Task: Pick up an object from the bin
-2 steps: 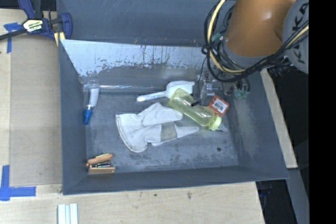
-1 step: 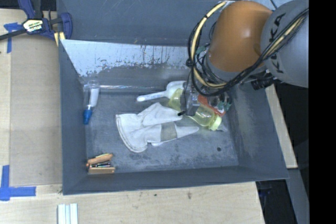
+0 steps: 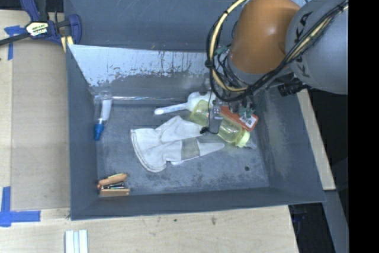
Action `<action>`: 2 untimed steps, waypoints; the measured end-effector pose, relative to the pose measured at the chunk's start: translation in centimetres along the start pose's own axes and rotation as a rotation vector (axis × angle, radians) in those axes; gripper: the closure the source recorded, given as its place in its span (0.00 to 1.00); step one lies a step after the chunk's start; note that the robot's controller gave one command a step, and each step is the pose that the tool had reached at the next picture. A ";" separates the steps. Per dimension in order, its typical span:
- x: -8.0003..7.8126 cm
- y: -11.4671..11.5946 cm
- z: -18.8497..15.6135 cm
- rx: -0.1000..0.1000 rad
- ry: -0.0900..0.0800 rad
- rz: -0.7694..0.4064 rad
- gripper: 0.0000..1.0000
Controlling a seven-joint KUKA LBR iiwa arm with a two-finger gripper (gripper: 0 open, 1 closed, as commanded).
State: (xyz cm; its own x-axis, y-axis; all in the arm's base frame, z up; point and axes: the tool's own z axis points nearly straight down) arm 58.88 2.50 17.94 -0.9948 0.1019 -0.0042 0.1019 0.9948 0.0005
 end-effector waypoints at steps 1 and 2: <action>0.0 0.0 0.0 0.000 0.000 -0.001 0.00; -1.7 2.0 6.0 0.000 -0.006 -0.046 0.00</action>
Offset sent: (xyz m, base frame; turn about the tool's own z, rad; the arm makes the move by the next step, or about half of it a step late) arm 0.0205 0.0236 -0.0766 -0.0582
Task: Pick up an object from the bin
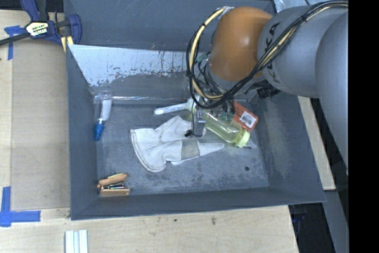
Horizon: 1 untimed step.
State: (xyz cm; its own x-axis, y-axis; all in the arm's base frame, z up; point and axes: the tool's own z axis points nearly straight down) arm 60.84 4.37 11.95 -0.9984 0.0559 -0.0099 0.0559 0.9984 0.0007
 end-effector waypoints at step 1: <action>-0.1 2.9 3.6 0.001 0.010 0.014 0.00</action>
Offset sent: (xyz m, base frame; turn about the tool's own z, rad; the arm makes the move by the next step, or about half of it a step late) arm -0.0200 0.0080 -0.0466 0.1156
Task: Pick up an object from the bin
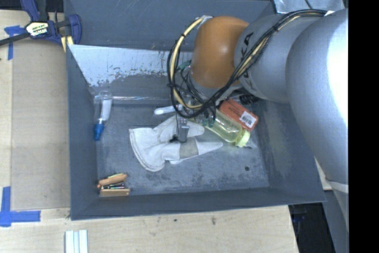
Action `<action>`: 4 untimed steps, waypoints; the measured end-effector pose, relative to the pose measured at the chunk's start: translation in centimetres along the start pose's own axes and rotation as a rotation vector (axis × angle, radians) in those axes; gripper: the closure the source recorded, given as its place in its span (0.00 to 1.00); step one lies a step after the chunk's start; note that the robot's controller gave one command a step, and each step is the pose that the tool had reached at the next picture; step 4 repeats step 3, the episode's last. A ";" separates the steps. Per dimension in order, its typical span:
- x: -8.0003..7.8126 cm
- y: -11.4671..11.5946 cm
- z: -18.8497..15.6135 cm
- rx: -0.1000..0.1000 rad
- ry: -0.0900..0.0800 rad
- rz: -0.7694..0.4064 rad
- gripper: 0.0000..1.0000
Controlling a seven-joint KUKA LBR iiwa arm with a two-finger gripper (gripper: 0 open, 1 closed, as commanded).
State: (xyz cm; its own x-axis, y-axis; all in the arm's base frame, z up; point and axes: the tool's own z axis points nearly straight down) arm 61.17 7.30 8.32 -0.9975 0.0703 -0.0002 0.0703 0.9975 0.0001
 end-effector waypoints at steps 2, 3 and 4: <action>1.7 -2.2 0.6 -0.004 -0.016 0.100 1.00; 1.3 -2.2 -14.7 -0.001 -0.007 0.044 1.00; 1.3 -2.2 -14.7 -0.001 -0.007 0.044 1.00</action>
Offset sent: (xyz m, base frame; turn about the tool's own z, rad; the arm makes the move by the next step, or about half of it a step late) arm 0.0000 0.0000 0.0000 0.0000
